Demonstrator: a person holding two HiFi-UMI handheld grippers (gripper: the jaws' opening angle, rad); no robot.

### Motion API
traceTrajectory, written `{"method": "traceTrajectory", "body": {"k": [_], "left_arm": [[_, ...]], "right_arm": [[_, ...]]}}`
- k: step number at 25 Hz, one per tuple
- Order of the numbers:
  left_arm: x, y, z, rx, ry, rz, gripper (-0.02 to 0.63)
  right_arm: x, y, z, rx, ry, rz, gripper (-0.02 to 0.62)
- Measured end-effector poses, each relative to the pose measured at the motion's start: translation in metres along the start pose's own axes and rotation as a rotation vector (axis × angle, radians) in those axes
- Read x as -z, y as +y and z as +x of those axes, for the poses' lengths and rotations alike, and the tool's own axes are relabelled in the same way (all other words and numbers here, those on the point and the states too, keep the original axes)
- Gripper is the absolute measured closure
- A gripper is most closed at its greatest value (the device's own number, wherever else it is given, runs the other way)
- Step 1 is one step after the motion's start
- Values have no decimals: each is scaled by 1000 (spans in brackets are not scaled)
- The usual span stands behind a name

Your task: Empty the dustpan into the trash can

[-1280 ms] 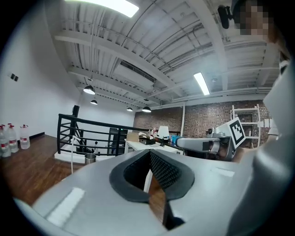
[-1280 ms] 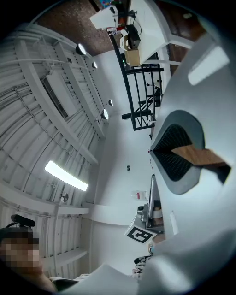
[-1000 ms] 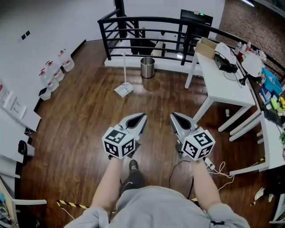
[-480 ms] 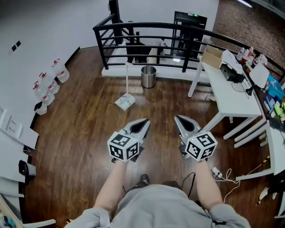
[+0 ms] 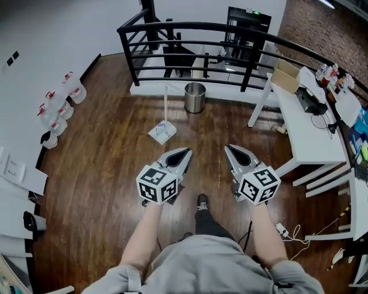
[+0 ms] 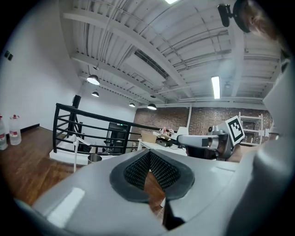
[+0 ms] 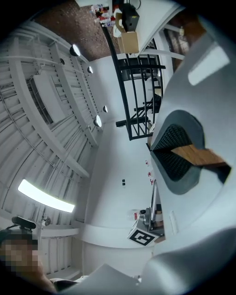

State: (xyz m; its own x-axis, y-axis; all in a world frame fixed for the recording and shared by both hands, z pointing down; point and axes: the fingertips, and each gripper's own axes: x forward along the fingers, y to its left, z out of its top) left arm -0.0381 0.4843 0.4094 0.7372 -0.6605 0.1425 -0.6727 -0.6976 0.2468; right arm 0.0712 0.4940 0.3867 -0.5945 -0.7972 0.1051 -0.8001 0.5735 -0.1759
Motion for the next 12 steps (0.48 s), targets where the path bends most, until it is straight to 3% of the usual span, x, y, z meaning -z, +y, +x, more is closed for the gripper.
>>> {"method": "traceTrajectory", "body": {"k": [12], "left_arm": [[-27, 122, 136, -152, 39, -6, 600]], "right_arm": [[-36, -133, 144, -108, -20, 6, 597]]}}
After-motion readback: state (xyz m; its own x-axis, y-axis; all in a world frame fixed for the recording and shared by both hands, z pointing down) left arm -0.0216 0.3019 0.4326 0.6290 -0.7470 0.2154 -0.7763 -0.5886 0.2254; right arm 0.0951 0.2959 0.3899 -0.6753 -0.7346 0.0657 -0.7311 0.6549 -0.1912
